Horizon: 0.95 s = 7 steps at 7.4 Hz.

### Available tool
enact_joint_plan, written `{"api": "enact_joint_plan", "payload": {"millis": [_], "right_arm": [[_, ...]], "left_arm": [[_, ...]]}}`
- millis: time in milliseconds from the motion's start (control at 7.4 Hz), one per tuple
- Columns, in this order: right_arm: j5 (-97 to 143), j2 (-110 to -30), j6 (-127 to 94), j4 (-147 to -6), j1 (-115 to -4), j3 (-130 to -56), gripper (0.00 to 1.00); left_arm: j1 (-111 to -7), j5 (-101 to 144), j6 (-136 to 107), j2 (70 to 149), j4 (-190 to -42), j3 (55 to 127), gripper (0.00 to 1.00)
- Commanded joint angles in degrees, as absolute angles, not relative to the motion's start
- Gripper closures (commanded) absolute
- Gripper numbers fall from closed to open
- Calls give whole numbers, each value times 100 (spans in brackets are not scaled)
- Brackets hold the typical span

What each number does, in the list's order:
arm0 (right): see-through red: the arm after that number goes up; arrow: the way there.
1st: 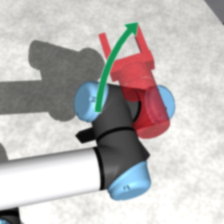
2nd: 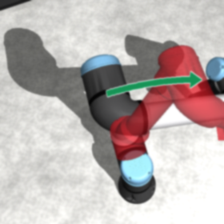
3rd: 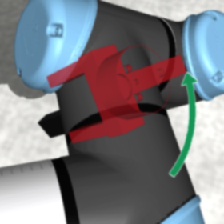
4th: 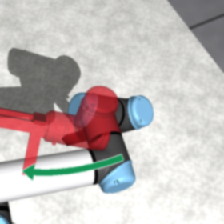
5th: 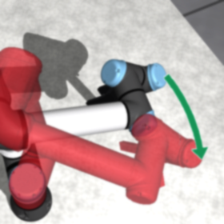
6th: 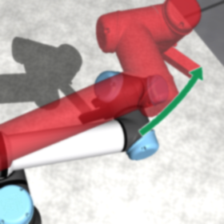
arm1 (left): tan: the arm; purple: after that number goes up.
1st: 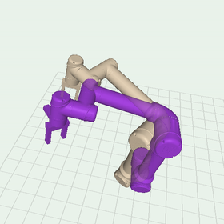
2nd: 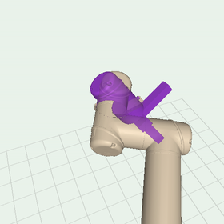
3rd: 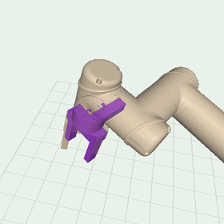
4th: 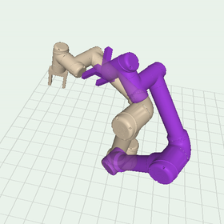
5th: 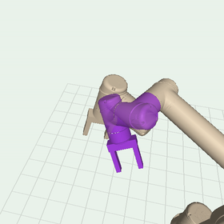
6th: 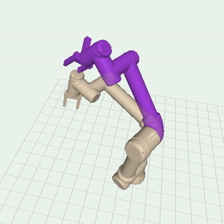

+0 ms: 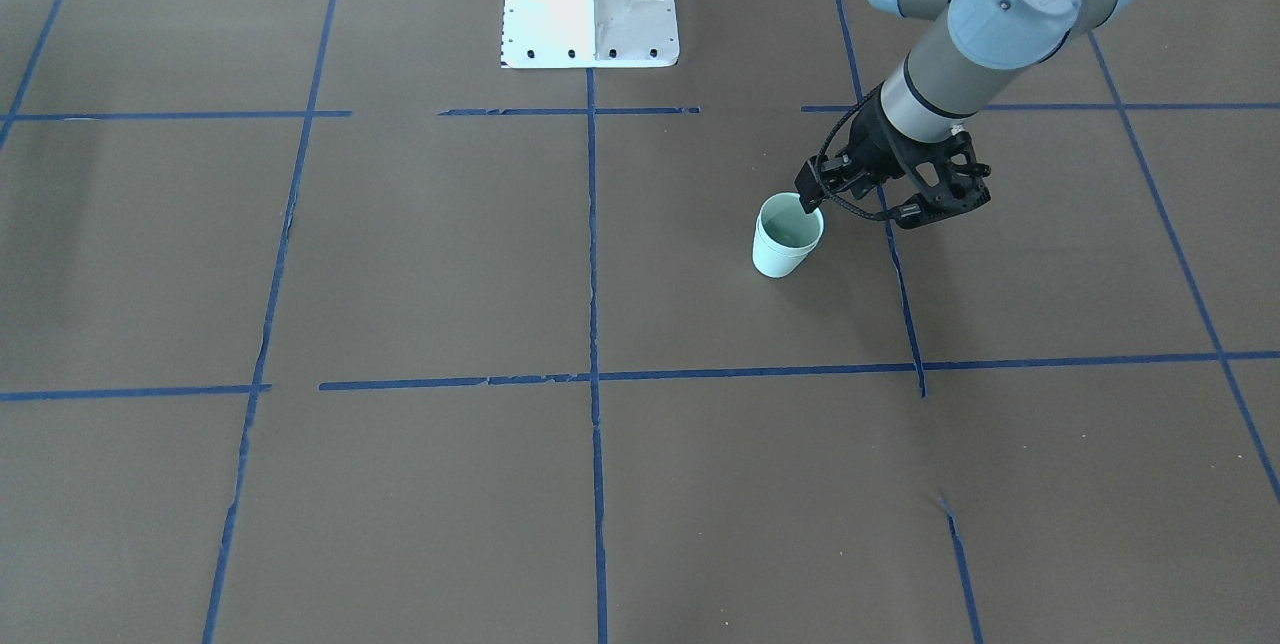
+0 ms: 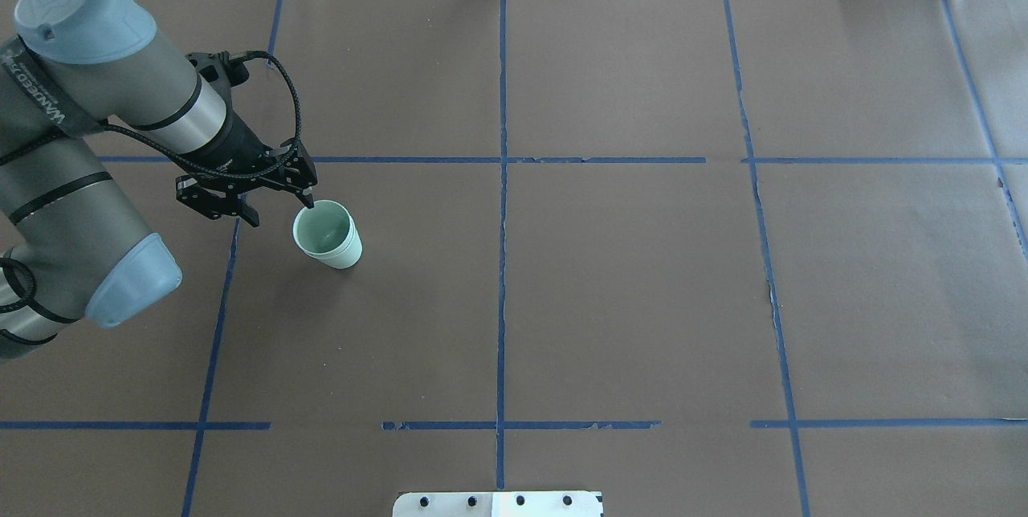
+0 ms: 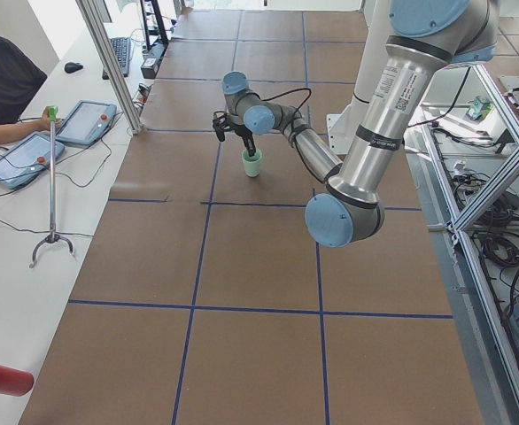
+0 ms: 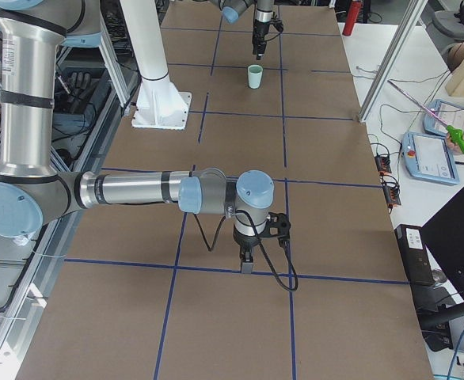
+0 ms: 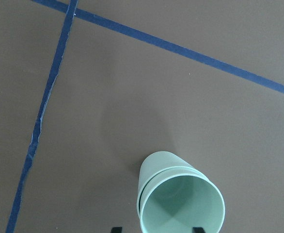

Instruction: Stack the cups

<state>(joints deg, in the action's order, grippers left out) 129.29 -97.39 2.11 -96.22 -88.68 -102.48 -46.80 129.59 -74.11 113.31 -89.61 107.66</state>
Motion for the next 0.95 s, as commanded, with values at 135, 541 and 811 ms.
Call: {"api": "enact_joint_plan", "payload": {"millis": [135,541,811], "right_arm": [[12929,-9738,211,-9624,-8868,-10248,0],[12929,-9738,211,-9615,-8868,-10248,0],[12929,-9738,211,-9615,-8868,-10248,0]], "left_arm": [[-5375,12964,-6512,11242,-8912,10978,0],[-6613,12999,-3787,10444,-8921,10890,0],[-7397,13060,-2283,9916,-8956,10672,0]]}}
